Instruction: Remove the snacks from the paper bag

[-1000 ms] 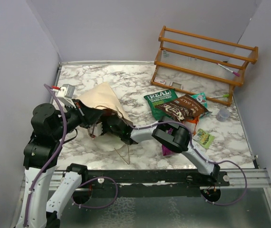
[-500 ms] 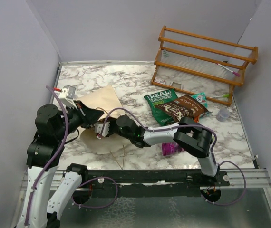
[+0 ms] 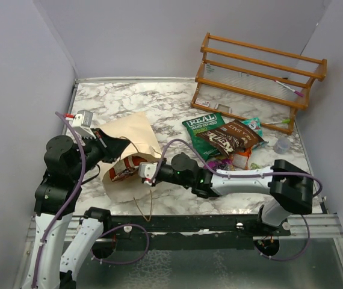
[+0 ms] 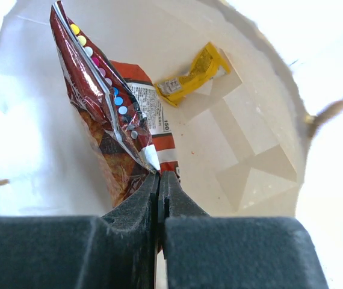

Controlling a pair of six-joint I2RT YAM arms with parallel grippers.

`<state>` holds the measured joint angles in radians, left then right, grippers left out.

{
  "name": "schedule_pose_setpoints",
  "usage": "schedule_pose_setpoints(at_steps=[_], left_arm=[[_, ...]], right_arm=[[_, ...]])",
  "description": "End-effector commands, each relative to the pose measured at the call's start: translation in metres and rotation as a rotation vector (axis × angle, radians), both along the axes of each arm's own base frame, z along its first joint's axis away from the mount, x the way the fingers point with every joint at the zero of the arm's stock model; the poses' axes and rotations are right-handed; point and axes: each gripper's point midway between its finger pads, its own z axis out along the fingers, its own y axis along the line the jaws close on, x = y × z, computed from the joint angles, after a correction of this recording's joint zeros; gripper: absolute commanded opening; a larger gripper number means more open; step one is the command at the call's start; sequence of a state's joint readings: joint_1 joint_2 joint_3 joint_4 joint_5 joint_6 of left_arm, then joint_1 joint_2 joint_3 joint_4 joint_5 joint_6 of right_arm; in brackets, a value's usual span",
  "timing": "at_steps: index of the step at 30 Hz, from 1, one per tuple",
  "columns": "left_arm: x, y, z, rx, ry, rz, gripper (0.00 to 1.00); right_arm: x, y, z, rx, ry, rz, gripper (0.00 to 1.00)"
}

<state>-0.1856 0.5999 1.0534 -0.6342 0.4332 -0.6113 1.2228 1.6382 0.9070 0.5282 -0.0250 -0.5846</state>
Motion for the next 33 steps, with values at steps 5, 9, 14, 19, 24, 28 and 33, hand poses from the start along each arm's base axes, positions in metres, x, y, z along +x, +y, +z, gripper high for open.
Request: schedule_pose_setpoints(at_steps=[5, 9, 14, 19, 24, 28, 33], left_arm=[[0.007, -0.001, 0.005, -0.048, -0.021, 0.020, 0.00], [0.007, 0.003, 0.003, -0.027, -0.024, 0.041, 0.00], [0.010, 0.006, -0.004, -0.024, -0.002, 0.065, 0.00], [0.014, 0.014, -0.009, -0.026, 0.017, 0.127, 0.00], [0.014, 0.027, -0.017, 0.011, 0.044, 0.197, 0.00], [0.012, 0.030, -0.020, 0.014, 0.051, 0.211, 0.00], [0.010, 0.028, -0.018, 0.004, 0.049, 0.201, 0.00]], right_arm=[[-0.060, -0.027, 0.052, 0.122, 0.107, 0.174, 0.01], [-0.072, -0.055, 0.090, 0.203, 0.114, 0.185, 0.01], [-0.069, -0.088, 0.125, 0.270, 0.114, 0.110, 0.01], [-0.053, -0.119, 0.149, 0.293, 0.094, -0.025, 0.01], [-0.039, -0.157, 0.183, 0.367, 0.091, -0.174, 0.01], [-0.023, -0.188, 0.211, 0.435, 0.087, -0.320, 0.01], [0.001, -0.230, 0.241, 0.543, 0.079, -0.552, 0.01]])
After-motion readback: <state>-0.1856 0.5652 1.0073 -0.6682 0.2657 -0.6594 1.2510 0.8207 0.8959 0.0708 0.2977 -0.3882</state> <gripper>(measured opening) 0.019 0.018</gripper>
